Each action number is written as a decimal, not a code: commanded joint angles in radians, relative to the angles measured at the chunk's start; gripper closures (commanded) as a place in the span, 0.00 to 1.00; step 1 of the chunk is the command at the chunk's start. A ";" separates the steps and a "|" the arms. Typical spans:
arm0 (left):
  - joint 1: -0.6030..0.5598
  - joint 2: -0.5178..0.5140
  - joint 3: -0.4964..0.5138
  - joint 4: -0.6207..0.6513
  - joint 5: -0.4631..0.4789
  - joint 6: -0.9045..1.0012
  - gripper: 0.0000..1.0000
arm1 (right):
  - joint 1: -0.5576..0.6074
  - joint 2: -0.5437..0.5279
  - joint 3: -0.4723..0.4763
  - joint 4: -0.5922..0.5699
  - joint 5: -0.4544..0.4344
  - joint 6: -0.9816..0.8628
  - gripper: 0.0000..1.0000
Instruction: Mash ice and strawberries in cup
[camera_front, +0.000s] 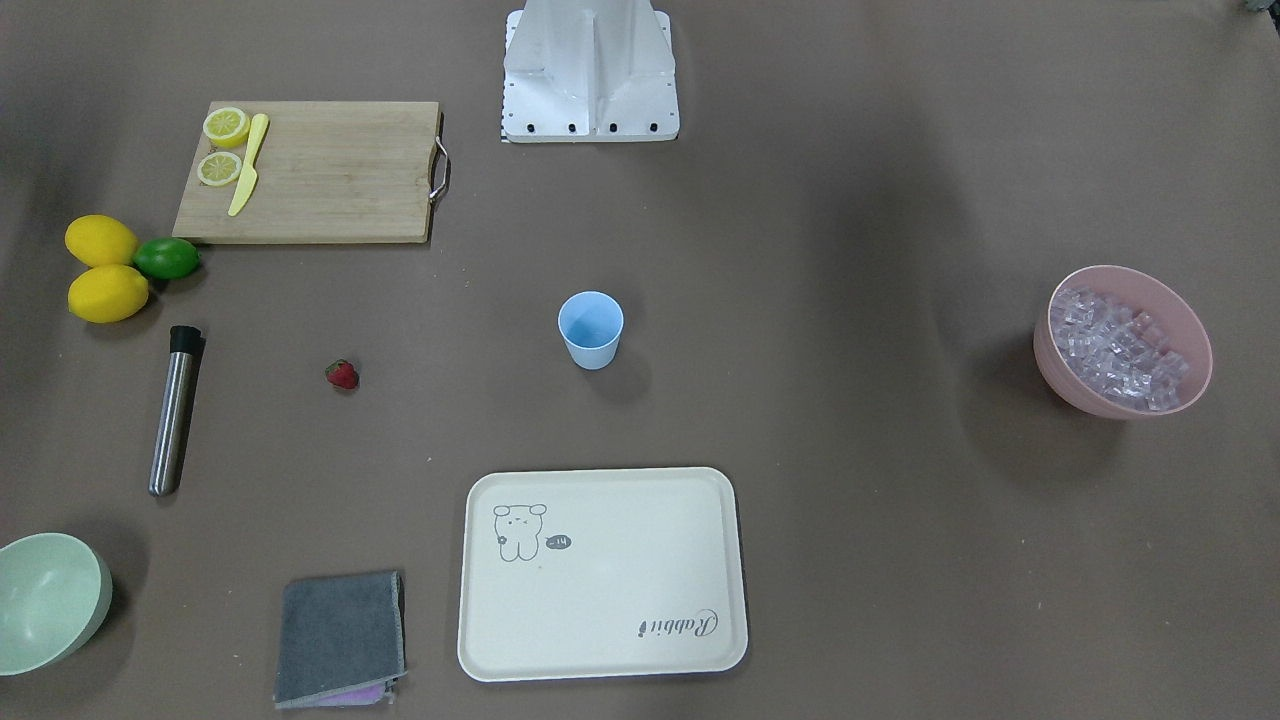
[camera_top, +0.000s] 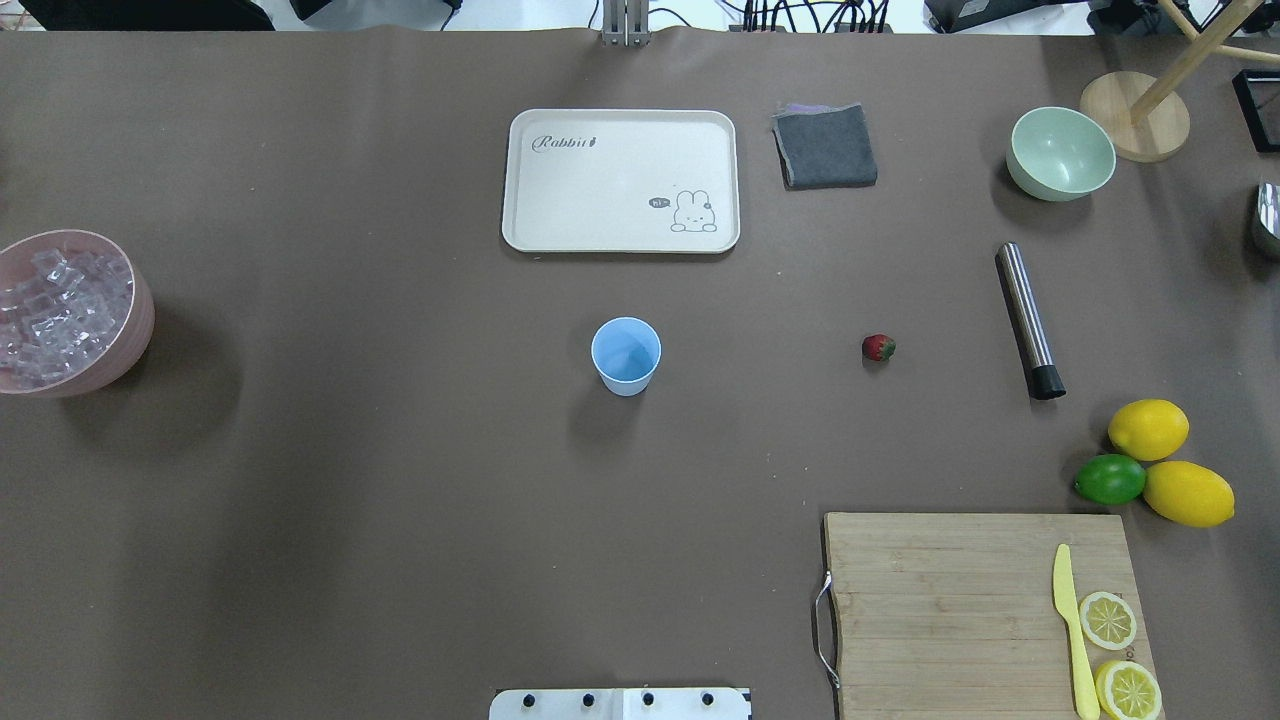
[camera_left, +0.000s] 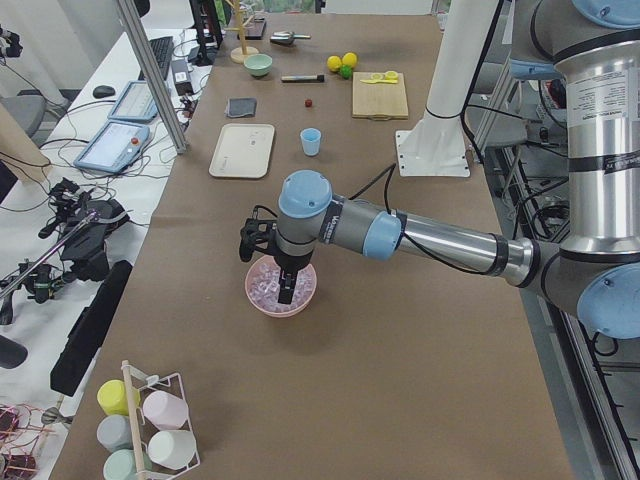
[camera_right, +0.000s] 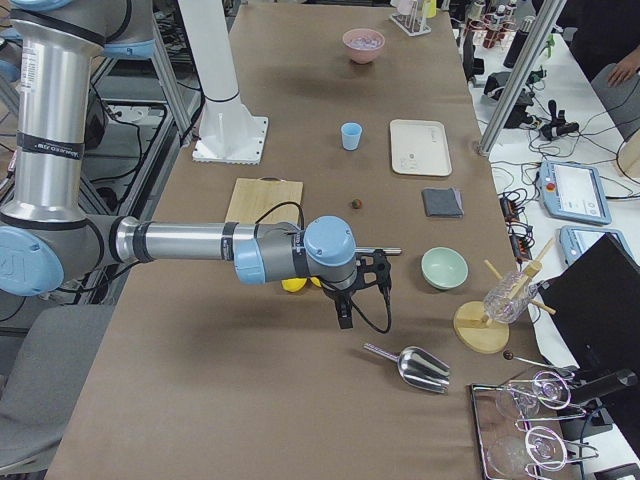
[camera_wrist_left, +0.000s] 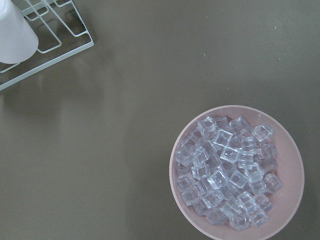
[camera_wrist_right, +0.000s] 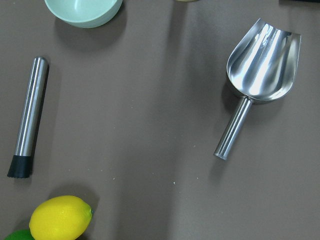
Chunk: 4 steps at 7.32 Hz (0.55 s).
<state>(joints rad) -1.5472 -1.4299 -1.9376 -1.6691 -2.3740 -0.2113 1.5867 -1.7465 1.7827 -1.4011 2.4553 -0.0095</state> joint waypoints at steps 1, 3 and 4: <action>0.007 0.000 -0.001 0.000 -0.002 -0.003 0.03 | -0.001 -0.002 0.007 0.001 0.001 -0.007 0.00; 0.012 0.000 -0.003 0.000 -0.002 -0.003 0.03 | -0.002 0.001 0.007 0.001 -0.001 -0.007 0.00; 0.013 0.000 0.000 0.000 -0.002 -0.007 0.03 | -0.004 0.001 0.009 0.002 0.001 -0.009 0.00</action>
<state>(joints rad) -1.5360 -1.4297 -1.9395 -1.6690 -2.3761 -0.2153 1.5844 -1.7468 1.7903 -1.4002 2.4553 -0.0169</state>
